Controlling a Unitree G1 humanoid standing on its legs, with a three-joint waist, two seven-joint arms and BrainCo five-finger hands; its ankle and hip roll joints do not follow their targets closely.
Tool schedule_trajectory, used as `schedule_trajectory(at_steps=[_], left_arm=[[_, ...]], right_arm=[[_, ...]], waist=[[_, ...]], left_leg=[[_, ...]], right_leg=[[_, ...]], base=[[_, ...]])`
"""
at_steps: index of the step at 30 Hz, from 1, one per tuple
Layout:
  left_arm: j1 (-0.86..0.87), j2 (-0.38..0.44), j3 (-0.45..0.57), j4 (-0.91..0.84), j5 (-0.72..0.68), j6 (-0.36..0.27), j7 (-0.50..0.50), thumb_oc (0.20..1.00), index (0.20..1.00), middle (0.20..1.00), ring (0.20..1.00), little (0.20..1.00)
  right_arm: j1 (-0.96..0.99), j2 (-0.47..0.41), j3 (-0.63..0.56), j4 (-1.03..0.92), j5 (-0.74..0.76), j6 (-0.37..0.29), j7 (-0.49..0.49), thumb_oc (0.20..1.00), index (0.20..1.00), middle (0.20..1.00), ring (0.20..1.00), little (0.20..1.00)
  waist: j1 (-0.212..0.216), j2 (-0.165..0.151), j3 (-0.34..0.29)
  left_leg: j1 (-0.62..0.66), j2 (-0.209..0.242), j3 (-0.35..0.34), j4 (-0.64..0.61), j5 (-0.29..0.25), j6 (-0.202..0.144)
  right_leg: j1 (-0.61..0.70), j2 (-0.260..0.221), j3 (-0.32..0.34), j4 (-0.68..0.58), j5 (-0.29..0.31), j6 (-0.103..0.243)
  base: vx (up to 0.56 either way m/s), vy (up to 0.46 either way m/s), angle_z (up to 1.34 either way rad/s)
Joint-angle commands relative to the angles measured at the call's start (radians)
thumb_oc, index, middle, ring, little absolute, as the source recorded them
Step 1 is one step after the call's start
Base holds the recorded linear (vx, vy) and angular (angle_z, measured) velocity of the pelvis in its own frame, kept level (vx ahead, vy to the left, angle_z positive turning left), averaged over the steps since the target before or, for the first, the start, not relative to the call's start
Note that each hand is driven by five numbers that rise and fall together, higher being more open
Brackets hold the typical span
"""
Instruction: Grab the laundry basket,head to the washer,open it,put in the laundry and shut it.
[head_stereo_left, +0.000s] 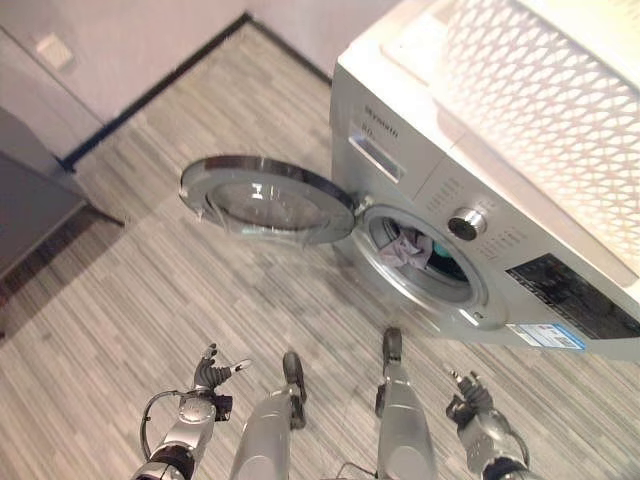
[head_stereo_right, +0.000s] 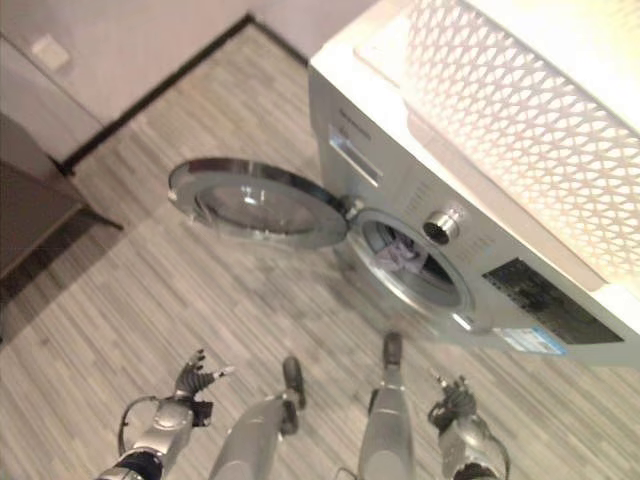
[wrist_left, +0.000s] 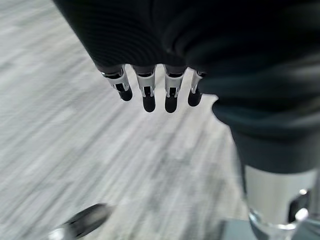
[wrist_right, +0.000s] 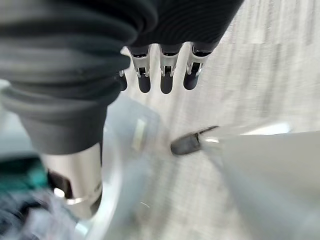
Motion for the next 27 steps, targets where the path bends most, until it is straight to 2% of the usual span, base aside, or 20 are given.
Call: schedule_trajectory(at_steps=[1,3,6,7,10,11,12,14,15,16,17,18,19,20,21,22,23,24,26,27], left_arm=[[0.058,0.016,0.065,0.038,-0.026,0.014,0.0,1.0,1.0,1.0,1.0,1.0],[0.089,0.017,0.107,0.069,-0.038,0.019,-0.01,1.0,1.0,1.0,1.0,1.0],[0.113,0.014,0.13,0.093,-0.028,0.028,-0.009,1.0,1.0,1.0,1.0,1.0],[0.117,0.004,0.153,0.109,-0.021,0.041,0.003,1.0,1.0,1.0,1.0,1.0],[0.108,-0.003,0.162,0.087,-0.032,0.044,0.018,1.0,1.0,1.0,1.0,1.0],[0.097,-0.002,0.164,0.04,-0.043,0.044,0.025,1.0,1.0,1.0,1.0,1.0],[0.097,-0.002,0.164,0.039,-0.043,0.044,0.025,1.0,1.0,1.0,1.0,1.0],[0.051,0.026,0.159,-0.046,-0.052,0.042,0.053,1.0,1.0,1.0,1.0,1.0],[0.043,0.032,0.166,-0.066,-0.059,0.042,0.061,1.0,1.0,1.0,1.0,1.0],[0.037,0.045,0.183,-0.093,-0.066,0.037,0.079,1.0,1.0,1.0,1.0,1.0],[0.037,0.045,0.183,-0.093,-0.066,0.037,0.079,1.0,1.0,1.0,1.0,1.0],[0.036,0.07,0.208,-0.135,-0.062,0.038,0.095,1.0,1.0,1.0,1.0,1.0],[0.036,0.069,0.208,-0.135,-0.062,0.038,0.096,1.0,1.0,1.0,1.0,1.0],[0.038,0.112,0.244,-0.186,-0.064,0.034,0.112,1.0,1.0,1.0,1.0,1.0],[0.038,0.112,0.244,-0.186,-0.064,0.034,0.112,1.0,1.0,1.0,1.0,1.0],[0.036,0.168,0.285,-0.234,-0.054,0.033,0.131,1.0,1.0,1.0,1.0,1.0],[0.036,0.168,0.286,-0.235,-0.054,0.033,0.131,1.0,1.0,1.0,1.0,1.0],[0.019,0.225,0.315,-0.286,-0.015,0.031,0.173,1.0,1.0,1.0,1.0,1.0],[0.006,0.254,0.325,-0.299,0.001,0.029,0.19,1.0,1.0,1.0,1.0,1.0],[-0.029,0.343,0.322,-0.296,0.006,0.017,0.161,1.0,1.0,1.0,1.0,1.0]], right_arm=[[0.0,-0.017,0.039,0.0,-0.112,0.017,0.008,1.0,1.0,1.0,1.0,1.0],[0.02,-0.009,0.066,-0.007,-0.171,0.026,0.021,1.0,1.0,1.0,1.0,1.0],[0.037,-0.006,0.095,-0.004,-0.217,0.035,0.033,1.0,1.0,1.0,1.0,1.0],[0.031,-0.001,0.119,0.002,-0.245,0.045,0.032,1.0,1.0,1.0,1.0,1.0],[0.013,-0.01,0.141,0.005,-0.257,0.053,0.018,1.0,1.0,1.0,1.0,1.0],[0.004,-0.025,0.15,-0.006,-0.267,0.059,0.013,1.0,1.0,1.0,1.0,1.0],[0.004,-0.025,0.15,-0.006,-0.267,0.059,0.013,1.0,1.0,1.0,1.0,1.0],[-0.007,-0.058,0.139,-0.026,-0.26,0.06,-0.002,1.0,1.0,1.0,1.0,1.0],[-0.012,-0.063,0.139,-0.024,-0.263,0.061,-0.006,1.0,1.0,1.0,1.0,1.0],[-0.016,-0.069,0.141,-0.02,-0.272,0.061,-0.006,1.0,1.0,1.0,1.0,1.0],[-0.016,-0.069,0.141,-0.02,-0.272,0.061,-0.006,1.0,1.0,1.0,1.0,1.0],[-0.016,-0.074,0.154,-0.015,-0.29,0.065,0.004,1.0,1.0,1.0,1.0,1.0],[-0.016,-0.074,0.154,-0.015,-0.29,0.065,0.004,1.0,1.0,1.0,1.0,1.0],[-0.009,-0.083,0.157,-0.026,-0.301,0.068,0.012,1.0,1.0,1.0,1.0,1.0],[-0.009,-0.083,0.157,-0.026,-0.301,0.068,0.012,1.0,1.0,1.0,1.0,1.0],[-0.002,-0.091,0.159,-0.032,-0.311,0.072,0.022,1.0,1.0,1.0,1.0,1.0],[-0.002,-0.09,0.159,-0.032,-0.311,0.072,0.022,1.0,1.0,1.0,1.0,1.0],[0.033,-0.091,0.143,-0.035,-0.306,0.074,0.026,1.0,1.0,1.0,1.0,1.0],[0.049,-0.091,0.131,-0.038,-0.297,0.07,0.026,1.0,1.0,1.0,1.0,1.0],[0.08,-0.094,0.107,-0.022,-0.28,0.067,0.032,1.0,1.0,1.0,1.0,1.0]], waist=[[0.033,0.022,-0.058],[0.061,-0.003,-0.116],[0.091,-0.031,-0.175],[0.121,-0.047,-0.214],[0.139,-0.04,-0.227],[0.144,-0.031,-0.225],[0.144,-0.031,-0.225],[0.14,-0.014,-0.205],[0.145,-0.003,-0.203],[0.155,0.001,-0.199],[0.155,0.001,-0.199],[0.159,-0.006,-0.194],[0.158,-0.005,-0.196],[0.144,-0.012,-0.198],[0.144,-0.012,-0.198],[0.134,-0.016,-0.212],[0.134,-0.016,-0.211],[0.11,0.001,-0.225],[0.095,0.008,-0.226],[0.071,0.028,-0.235]], left_leg=[[0.024,-0.013,-0.039,-0.083,-0.004,-0.015],[0.043,-0.019,-0.006,-0.102,0.009,-0.013],[0.039,-0.027,0.026,-0.107,0.02,-0.011],[0.024,-0.022,0.056,-0.103,0.032,-0.021],[0.001,-0.006,0.073,-0.095,0.069,-0.04],[-0.026,0.007,0.055,-0.087,0.112,-0.06],[-0.026,0.007,0.055,-0.087,0.112,-0.06],[-0.073,0.02,-0.02,-0.083,0.215,-0.12],[-0.082,0.026,-0.065,-0.089,0.234,-0.119],[-0.086,0.026,-0.166,-0.086,0.255,-0.135],[-0.086,0.026,-0.167,-0.086,0.255,-0.135],[-0.067,0.019,-0.296,-0.095,0.217,-0.132],[-0.07,0.02,-0.298,-0.096,0.219,-0.132],[-0.043,0.072,-0.319,-0.099,0.221,-0.133],[-0.044,0.073,-0.319,-0.099,0.221,-0.133],[0.002,0.138,-0.342,-0.128,0.219,-0.129],[0.004,0.139,-0.341,-0.13,0.22,-0.13],[0.043,0.197,-0.331,-0.179,0.256,-0.146],[0.054,0.211,-0.308,-0.197,0.26,-0.153],[0.091,0.213,-0.27,-0.216,0.235,-0.17]], right_leg=[[0.136,0.018,-0.081,0.102,-0.113,0.045],[0.255,0.044,-0.124,0.075,-0.133,0.045],[0.355,0.079,-0.116,0.014,-0.122,0.055],[0.428,0.111,-0.093,-0.112,-0.193,0.038],[0.449,0.136,-0.068,-0.178,-0.224,0.009],[0.466,0.158,-0.049,-0.226,-0.252,-0.024],[0.466,0.158,-0.05,-0.227,-0.252,-0.024],[0.454,0.188,-0.044,-0.239,-0.26,-0.06],[0.443,0.196,-0.05,-0.243,-0.245,-0.067],[0.434,0.197,-0.046,-0.246,-0.237,-0.068],[0.434,0.197,-0.046,-0.246,-0.237,-0.069],[0.426,0.181,-0.024,-0.243,-0.237,-0.067],[0.423,0.183,-0.026,-0.245,-0.235,-0.068],[0.419,0.163,-0.01,-0.244,-0.223,-0.061],[0.418,0.163,-0.01,-0.244,-0.223,-0.061],[0.406,0.145,0.001,-0.244,-0.219,-0.052],[0.407,0.146,0.001,-0.244,-0.22,-0.053],[0.41,0.142,0.002,-0.251,-0.221,-0.042],[0.412,0.14,0.0,-0.25,-0.221,-0.04],[0.438,0.129,-0.004,-0.256,-0.217,-0.023]], base=[[-0.01,0.063,-0.82],[0.0,-0.007,-0.72],[-0.06,-0.059,-0.42],[-0.16,-0.094,-0.16],[-0.24,-0.11,-0.47],[-0.17,-0.083,-0.65],[-0.36,-0.169,-0.39],[-0.33,-0.098,0.04],[-0.28,0.006,0.28],[-0.21,0.02,0.23],[-0.16,0.045,0.03],[-0.08,0.034,-0.06],[-0.12,0.122,-0.17],[-0.05,0.089,-0.26],[-0.04,0.198,-0.36],[0.01,0.107,-0.23],[0.06,0.246,-0.29],[0.05,0.133,-0.22],[0.1,0.213,0.01],[0.17,0.318,0.27]])
